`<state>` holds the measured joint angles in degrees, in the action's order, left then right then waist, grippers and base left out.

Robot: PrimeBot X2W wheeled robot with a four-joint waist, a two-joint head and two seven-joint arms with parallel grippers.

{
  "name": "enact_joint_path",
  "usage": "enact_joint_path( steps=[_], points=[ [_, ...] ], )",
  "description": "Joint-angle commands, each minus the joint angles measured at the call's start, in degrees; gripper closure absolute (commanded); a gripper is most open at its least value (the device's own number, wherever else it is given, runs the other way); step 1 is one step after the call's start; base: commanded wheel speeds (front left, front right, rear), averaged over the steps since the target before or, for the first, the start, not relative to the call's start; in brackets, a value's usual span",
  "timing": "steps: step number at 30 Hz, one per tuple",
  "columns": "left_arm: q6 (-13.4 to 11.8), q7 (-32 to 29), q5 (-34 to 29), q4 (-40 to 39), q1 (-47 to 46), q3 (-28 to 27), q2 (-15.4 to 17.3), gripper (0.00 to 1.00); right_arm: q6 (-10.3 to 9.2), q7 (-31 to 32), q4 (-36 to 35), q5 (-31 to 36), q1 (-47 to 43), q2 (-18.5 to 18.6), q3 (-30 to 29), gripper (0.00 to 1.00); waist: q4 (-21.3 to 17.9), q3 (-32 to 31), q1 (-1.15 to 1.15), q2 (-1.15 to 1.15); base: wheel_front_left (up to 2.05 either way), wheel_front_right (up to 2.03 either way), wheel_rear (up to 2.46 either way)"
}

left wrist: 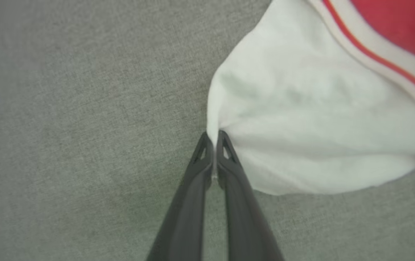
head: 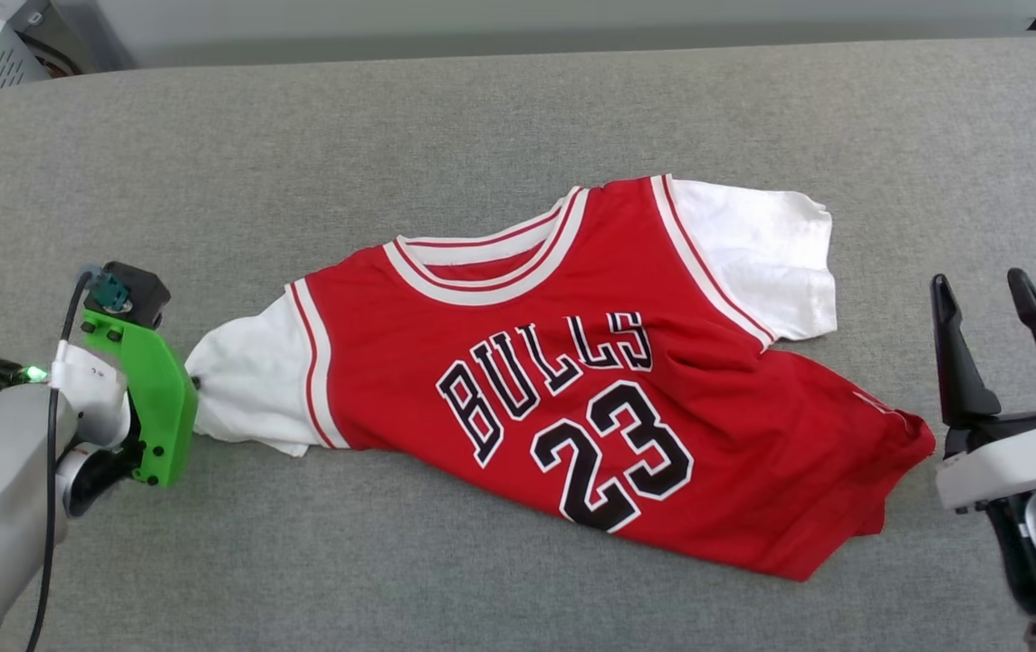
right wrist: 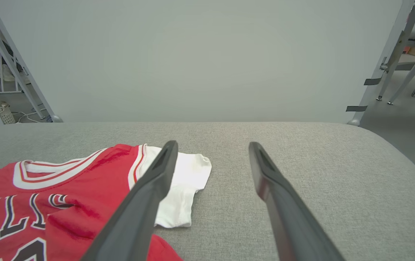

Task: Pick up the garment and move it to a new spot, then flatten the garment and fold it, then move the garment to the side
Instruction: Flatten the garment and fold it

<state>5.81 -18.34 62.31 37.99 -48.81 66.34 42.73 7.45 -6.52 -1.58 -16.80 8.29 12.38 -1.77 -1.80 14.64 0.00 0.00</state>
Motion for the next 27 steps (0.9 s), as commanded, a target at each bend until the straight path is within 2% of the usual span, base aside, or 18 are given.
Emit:
enact_joint_path(
  steps=[1, 8, 13, 20, 23, 27],
  points=[
    [-0.58, 2.76, -1.86, 0.41, -0.37, -0.10, -0.62, 0.00, 0.03, 0.31, -0.39, 0.19, 1.19, 1.24, -0.36, 0.00, 0.48, -0.46, 0.00, 0.00, 0.00, 0.00, 0.00],
    [-5.29, 19.48, -6.07, -1.88, -1.43, -3.38, -2.49, 0.00, 0.03, 4.98, -0.44, -0.73, 8.19, 8.45, -0.01, 0.00, 2.78, -1.68, 0.00, 0.00, 0.00, 0.00, 0.00],
    [-10.13, 28.67, -8.78, -6.94, -0.60, -5.18, -2.31, 0.00, 0.03, 13.72, 1.69, -3.87, 14.95, 16.23, 5.37, 0.00, 5.30, -1.05, 0.00, 0.00, 0.00, 0.00, 0.00],
    [-18.93, 33.15, -13.05, -16.95, 2.43, -9.65, -2.23, 0.00, 0.03, 30.97, 6.83, -12.81, 24.84, 27.66, 17.04, 0.00, 8.69, 1.73, 0.00, 0.00, 0.00, 0.00, 0.00],
    [-22.76, 33.30, -16.84, -23.07, 4.52, -14.23, -2.87, 0.00, 0.03, 39.58, 8.88, -18.01, 28.50, 31.35, 22.04, 0.00, 10.16, 3.45, 0.00, 0.00, 0.00, 0.00, 0.00],
    [-26.87, 33.32, -23.40, -30.41, 8.93, -21.77, -4.72, 0.00, 0.03, 48.56, 11.51, -23.18, 32.52, 34.37, 26.53, 0.00, 11.96, 6.01, 0.00, 0.00, 0.00, 0.00, 0.00]
  ],
)
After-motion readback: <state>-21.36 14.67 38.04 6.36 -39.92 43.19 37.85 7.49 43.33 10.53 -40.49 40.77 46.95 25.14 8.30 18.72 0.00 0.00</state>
